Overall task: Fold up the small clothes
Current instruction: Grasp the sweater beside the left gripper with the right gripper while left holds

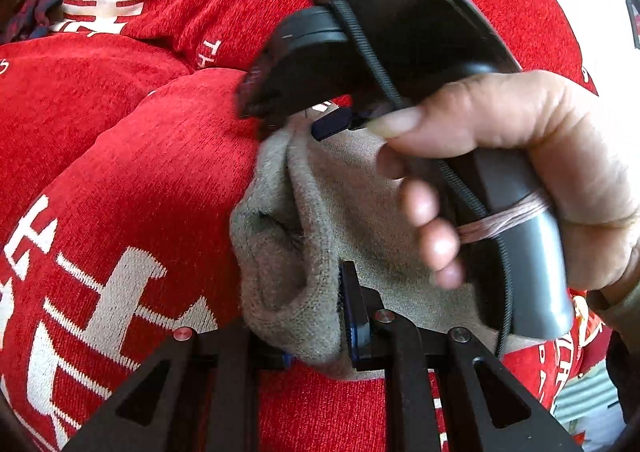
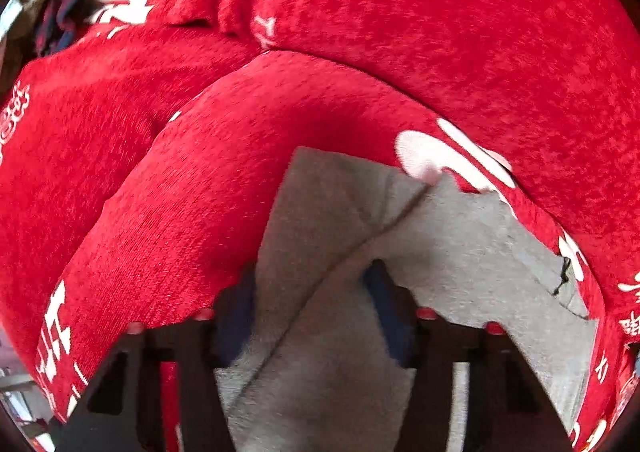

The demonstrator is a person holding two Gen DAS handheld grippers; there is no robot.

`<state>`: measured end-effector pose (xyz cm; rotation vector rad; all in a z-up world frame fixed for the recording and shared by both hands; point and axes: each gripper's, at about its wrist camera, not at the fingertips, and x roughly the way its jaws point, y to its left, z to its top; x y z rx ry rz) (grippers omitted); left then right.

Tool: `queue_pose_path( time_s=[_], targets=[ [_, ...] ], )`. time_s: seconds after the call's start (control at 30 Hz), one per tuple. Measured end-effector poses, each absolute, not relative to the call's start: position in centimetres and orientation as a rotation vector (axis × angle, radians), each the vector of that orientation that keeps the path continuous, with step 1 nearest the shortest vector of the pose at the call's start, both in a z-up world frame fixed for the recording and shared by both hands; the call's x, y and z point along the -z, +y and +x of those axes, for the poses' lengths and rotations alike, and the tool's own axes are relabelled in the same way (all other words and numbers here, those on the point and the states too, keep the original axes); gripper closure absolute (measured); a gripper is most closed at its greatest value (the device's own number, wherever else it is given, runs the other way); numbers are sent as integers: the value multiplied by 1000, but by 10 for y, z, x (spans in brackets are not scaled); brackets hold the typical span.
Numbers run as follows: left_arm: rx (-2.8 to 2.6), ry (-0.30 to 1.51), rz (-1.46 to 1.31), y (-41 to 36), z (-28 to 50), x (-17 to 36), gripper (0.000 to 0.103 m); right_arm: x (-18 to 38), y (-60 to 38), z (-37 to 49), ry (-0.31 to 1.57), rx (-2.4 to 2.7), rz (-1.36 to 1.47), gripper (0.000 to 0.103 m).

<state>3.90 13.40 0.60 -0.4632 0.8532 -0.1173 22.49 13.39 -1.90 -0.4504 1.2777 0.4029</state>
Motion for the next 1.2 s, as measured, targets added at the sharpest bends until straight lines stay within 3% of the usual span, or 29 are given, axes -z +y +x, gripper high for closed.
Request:
queue_pose_path(
  time_s=[0.17,0.37,1.2],
  targets=[
    [117,851,-459,135,39,-6,82,13,113,231,1284,-441,-324,75],
    [108,840,-410,130,36,-11,82,1,91,232,1264,-503,-168,84],
    [42,841,-206,85,31,-59,89,-56,7,228,1159,-631,112,85]
  ],
)
